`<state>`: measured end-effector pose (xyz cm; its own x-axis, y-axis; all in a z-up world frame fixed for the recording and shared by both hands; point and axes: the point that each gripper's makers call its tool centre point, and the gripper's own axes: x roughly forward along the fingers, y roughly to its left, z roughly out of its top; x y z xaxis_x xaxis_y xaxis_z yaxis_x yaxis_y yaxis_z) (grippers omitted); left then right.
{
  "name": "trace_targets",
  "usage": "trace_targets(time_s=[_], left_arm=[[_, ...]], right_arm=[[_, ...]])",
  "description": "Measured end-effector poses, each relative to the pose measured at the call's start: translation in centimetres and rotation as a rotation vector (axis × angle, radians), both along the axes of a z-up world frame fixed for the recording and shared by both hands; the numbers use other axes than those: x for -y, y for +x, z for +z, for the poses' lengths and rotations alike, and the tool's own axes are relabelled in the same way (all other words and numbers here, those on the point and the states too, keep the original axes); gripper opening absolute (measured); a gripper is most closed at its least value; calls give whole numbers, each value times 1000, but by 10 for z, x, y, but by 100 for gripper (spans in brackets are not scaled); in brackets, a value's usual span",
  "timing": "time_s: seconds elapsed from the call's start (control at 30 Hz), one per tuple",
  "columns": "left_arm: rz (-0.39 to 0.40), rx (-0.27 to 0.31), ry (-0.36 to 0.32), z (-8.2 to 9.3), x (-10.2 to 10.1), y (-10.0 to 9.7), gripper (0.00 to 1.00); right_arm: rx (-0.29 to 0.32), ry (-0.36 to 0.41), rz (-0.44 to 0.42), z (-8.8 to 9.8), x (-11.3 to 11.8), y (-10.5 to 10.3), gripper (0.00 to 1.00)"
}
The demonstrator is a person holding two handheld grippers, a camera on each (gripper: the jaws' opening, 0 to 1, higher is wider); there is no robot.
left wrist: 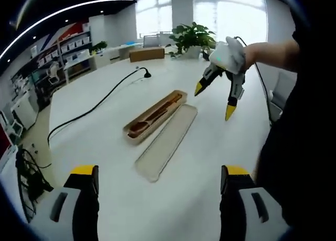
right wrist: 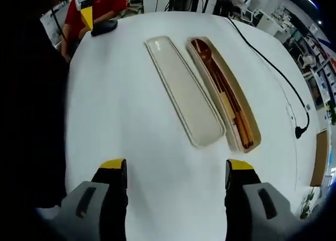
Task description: Arrange the utensils inside the cutlery case until each visible utensil rests in its matching compartment.
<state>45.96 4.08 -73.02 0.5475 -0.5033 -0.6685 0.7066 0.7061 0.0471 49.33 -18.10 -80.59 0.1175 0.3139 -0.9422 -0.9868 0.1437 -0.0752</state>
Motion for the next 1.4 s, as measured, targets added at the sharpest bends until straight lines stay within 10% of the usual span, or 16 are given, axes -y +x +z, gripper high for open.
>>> trace_targets(time_s=[0.67,1.4], left_arm=[[-162,-84,86,-83,4,23,86],[-266,-101,80,-89,14,38,93]], right_arm=[[-55,53,43,-17,-22,11,79],[-56,155,57,-20,-55,27,99]])
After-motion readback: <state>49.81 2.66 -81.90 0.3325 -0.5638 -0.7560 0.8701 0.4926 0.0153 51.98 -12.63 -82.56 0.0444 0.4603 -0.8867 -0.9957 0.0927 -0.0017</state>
